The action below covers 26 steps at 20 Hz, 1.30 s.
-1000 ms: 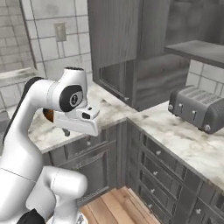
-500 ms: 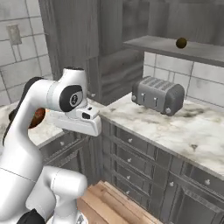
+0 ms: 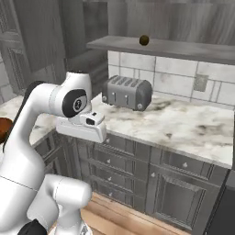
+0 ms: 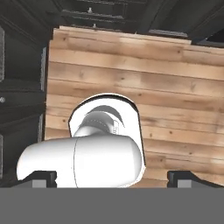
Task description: Pick the avocados from the cabinet and place them in one bowl. Pick the onion from the sink and place it in the other bowl.
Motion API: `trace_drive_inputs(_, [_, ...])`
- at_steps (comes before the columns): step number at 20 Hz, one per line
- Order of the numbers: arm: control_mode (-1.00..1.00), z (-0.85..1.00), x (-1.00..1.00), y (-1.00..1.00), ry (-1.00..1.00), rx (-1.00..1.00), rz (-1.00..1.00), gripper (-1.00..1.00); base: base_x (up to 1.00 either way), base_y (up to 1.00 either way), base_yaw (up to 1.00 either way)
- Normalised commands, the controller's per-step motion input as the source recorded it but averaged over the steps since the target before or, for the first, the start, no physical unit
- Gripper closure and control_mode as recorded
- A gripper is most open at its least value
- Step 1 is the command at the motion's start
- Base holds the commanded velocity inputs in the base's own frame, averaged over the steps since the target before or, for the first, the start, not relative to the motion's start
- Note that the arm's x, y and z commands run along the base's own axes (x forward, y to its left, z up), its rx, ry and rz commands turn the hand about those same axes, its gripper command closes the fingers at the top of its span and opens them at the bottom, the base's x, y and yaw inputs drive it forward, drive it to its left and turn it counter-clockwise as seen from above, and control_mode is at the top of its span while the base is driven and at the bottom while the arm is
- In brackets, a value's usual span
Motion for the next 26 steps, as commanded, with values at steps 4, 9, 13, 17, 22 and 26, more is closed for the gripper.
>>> trace_drive_inputs(4, [1.00,0.00,0.00,0.00,0.00,0.00,0.00,-1.00,0.11,-0.03,-0.42])
trace_drive_inputs(9, [1.00,0.00,0.00,0.00,0.00,0.00,0.00,-1.00,0.39,-0.02,-0.09])
trace_drive_inputs(13, [1.00,0.00,0.00,0.00,0.00,0.00,0.00,-1.00,0.78,-0.03,0.01])
trace_drive_inputs(17, [1.00,0.00,0.00,0.00,0.00,0.00,0.00,-1.00,0.86,-0.06,0.02])
trace_drive_inputs(22, [1.00,0.00,0.00,0.00,0.00,0.00,0.00,-1.00,0.69,-0.07,0.06])
trace_drive_inputs(26, [1.00,0.00,0.00,0.00,0.00,0.00,0.00,-1.00,0.44,-0.03,0.02])
